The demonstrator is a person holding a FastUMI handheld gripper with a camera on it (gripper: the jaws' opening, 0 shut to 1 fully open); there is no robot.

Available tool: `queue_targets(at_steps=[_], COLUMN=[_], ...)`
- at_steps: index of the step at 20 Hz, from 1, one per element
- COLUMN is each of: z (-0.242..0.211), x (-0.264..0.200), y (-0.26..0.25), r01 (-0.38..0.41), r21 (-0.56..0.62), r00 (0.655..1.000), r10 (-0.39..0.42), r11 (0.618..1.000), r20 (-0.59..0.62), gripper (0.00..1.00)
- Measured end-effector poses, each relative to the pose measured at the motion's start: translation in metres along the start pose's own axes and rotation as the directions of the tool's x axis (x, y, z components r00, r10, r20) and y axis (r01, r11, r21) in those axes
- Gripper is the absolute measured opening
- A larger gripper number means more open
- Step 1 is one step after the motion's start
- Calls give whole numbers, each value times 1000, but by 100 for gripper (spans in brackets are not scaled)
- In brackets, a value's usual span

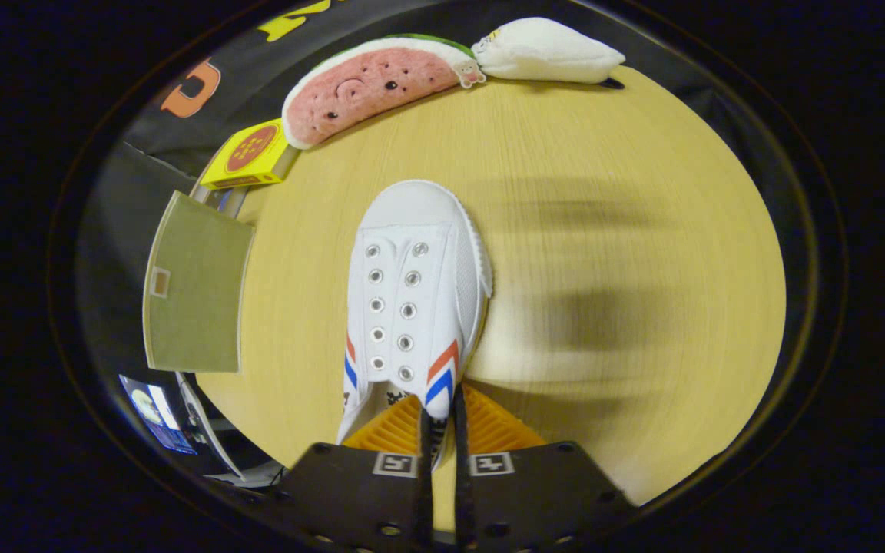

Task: Open the storage box then place both shoes into the box .Put the left shoe in first, then the right shoe, with the right side of both shoes facing outward in a uniform manner.

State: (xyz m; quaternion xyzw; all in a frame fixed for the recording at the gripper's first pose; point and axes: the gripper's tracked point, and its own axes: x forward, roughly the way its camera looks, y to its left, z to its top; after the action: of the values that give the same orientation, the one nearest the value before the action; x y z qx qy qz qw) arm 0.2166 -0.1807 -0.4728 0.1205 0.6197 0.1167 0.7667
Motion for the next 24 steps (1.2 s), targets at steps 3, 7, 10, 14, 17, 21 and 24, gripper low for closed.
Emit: queue_targets(at_steps=[3, 7, 10, 14, 17, 21, 24], z=[-1, -5, -1, 12, 27, 40, 43], x=[-14, -31, -54, -98, -122, -139, -132], y=[0, 20, 43, 103, 164, 248, 311], r01=[0, -92, -131, -154, -166, -175, -184], r21=[3, 75, 85, 45, -21, -89, -98], r00=[1000, 996, 990, 981, 974, 968, 966], r10=[0, 90, 125, 148, 167, 188, 199], r11=[1000, 993, 988, 987, 986, 981, 978], r20=[22, 30, 67, 125, 155, 167, 167], gripper=[1, 0, 0, 0, 0, 0, 0])
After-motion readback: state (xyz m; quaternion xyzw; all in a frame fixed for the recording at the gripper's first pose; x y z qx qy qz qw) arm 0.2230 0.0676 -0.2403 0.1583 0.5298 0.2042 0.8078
